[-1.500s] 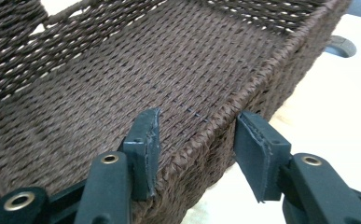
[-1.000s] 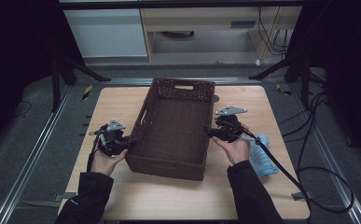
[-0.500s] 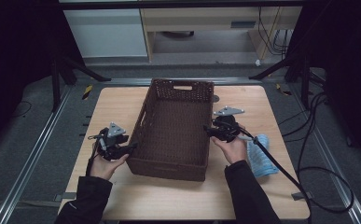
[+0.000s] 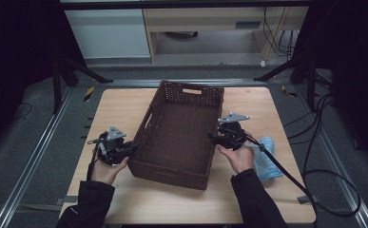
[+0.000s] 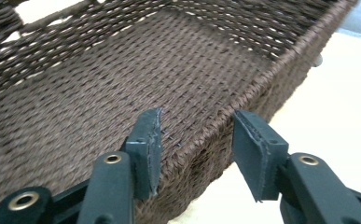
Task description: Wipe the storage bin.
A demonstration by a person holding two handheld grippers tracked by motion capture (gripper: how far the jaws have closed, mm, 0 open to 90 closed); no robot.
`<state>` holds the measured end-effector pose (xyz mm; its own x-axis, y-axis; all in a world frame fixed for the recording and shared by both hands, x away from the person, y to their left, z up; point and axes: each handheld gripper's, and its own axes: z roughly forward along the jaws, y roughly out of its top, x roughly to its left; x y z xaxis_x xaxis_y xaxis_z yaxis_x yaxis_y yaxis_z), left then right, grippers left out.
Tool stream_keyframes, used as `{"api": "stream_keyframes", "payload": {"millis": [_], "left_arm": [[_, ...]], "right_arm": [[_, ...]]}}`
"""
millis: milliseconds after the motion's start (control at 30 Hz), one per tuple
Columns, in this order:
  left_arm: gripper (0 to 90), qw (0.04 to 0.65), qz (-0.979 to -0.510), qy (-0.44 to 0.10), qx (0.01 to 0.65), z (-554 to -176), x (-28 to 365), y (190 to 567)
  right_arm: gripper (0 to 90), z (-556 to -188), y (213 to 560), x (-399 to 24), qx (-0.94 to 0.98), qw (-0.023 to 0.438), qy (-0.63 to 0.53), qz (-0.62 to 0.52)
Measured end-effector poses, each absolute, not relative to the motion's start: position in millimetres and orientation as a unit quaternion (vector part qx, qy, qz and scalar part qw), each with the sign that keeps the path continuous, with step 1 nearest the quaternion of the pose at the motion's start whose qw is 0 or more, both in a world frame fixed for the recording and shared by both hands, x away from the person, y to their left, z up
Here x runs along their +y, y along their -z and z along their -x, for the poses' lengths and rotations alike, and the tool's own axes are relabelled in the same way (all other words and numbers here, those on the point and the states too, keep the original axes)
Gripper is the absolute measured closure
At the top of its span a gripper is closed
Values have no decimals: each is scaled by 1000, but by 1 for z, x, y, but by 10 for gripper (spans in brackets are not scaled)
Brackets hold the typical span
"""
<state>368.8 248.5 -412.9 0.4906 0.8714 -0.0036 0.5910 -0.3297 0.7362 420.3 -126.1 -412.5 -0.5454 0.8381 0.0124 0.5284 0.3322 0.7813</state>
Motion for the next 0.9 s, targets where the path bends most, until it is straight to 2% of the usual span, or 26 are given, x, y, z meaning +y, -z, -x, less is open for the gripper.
{"api": "stream_keyframes", "payload": {"millis": [100, 300, 400, 500, 667, 767, 900], "left_arm": [[770, 349, -787, -202, 468, -374, 251, 414], [796, 358, -779, -200, 474, -385, 257, 417], [794, 375, -774, -191, 472, -389, 263, 419], [720, 377, -768, -191, 480, -387, 266, 419], [669, 368, -773, -198, 476, -376, 268, 416], [700, 366, -776, -191, 477, -372, 270, 417], [794, 357, -778, -193, 479, -376, 268, 416]], "right_arm": [[441, -420, 410, -128, 798, 195, -385, -421], [435, -433, 410, -134, 779, 221, -400, -430], [438, -439, 414, -134, 775, 216, -398, -440], [465, -439, 416, -133, 772, 208, -400, -447], [473, -434, 415, -132, 774, 213, -393, -447], [490, -428, 414, -133, 778, 216, -392, -440], [484, -418, 413, -137, 777, 201, -401, -442]]}}
